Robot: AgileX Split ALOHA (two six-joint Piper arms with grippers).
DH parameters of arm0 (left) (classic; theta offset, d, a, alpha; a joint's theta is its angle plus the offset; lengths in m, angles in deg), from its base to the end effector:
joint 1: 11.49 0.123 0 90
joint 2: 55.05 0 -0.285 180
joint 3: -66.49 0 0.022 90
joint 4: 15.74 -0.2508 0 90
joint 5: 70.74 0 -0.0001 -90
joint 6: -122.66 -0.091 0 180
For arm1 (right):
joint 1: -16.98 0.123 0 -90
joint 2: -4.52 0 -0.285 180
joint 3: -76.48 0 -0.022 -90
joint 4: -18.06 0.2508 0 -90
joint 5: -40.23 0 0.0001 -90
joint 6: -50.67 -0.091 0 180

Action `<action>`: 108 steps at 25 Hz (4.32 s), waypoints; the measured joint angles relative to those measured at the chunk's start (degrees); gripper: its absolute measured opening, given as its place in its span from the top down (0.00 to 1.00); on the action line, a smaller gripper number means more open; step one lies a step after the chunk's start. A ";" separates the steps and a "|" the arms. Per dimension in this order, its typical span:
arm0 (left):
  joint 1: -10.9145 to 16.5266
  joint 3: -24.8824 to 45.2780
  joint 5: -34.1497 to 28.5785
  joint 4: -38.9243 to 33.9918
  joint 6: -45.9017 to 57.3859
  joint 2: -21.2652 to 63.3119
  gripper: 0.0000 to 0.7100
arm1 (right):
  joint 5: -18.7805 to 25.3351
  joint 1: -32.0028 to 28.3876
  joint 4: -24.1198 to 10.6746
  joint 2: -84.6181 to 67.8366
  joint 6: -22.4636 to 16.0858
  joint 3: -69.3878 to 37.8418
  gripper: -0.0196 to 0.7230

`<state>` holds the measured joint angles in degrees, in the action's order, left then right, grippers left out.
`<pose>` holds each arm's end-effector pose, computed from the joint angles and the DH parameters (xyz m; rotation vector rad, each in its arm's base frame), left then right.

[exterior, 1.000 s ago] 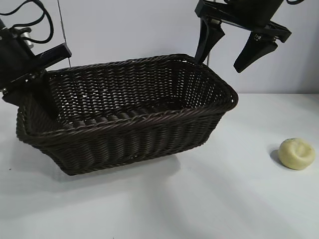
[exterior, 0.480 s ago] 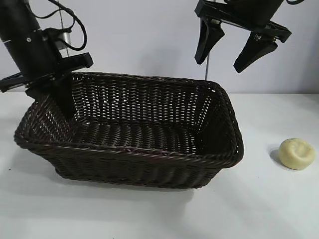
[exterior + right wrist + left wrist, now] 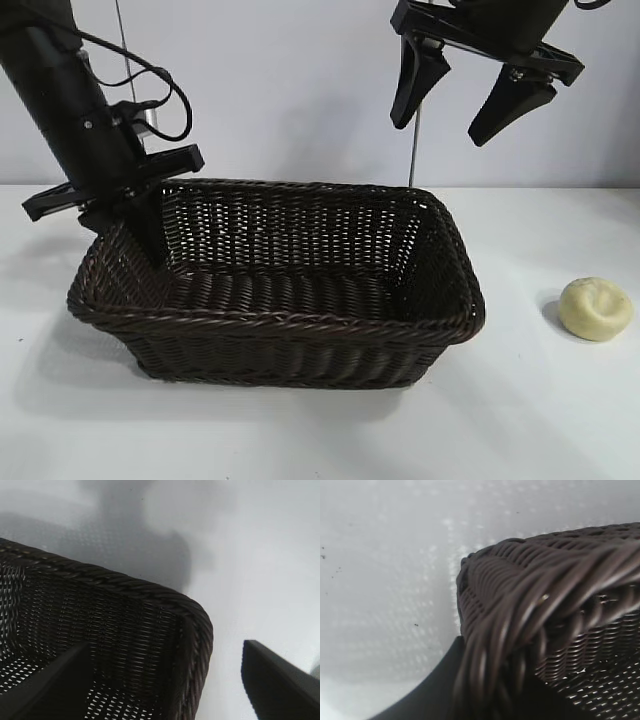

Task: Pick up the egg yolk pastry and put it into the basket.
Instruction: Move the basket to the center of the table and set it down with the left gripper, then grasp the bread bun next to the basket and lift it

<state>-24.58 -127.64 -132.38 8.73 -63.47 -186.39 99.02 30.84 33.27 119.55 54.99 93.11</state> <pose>0.4078 -0.1289 0.1573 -0.2063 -3.0757 0.5892 0.3907 0.1175 0.2851 -0.3078 2.7238 0.3956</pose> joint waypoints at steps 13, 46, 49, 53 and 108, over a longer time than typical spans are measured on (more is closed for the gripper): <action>0.00 0.00 -2.74 -4.40 -0.24 5.28 0.33 | 0.00 0.00 0.00 0.00 0.00 0.00 0.18; 0.11 5.98 -0.43 10.62 -7.44 21.21 0.33 | 8.15 -3.97 -0.15 0.00 0.41 0.00 0.18; 0.11 5.98 -0.54 10.62 -7.44 21.21 0.33 | 10.40 -7.17 -1.05 0.00 1.06 0.00 0.18; 0.11 5.98 -0.54 10.62 -7.44 21.21 0.33 | 10.85 -10.23 -2.40 0.00 1.52 0.00 0.18; 0.11 5.98 0.28 10.68 -7.49 21.26 0.33 | 1.64 -10.86 -20.32 13.11 -6.17 -10.16 0.87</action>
<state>-24.47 -121.66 -132.11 19.41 -70.96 -165.13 100.66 19.98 12.95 132.66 48.82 82.95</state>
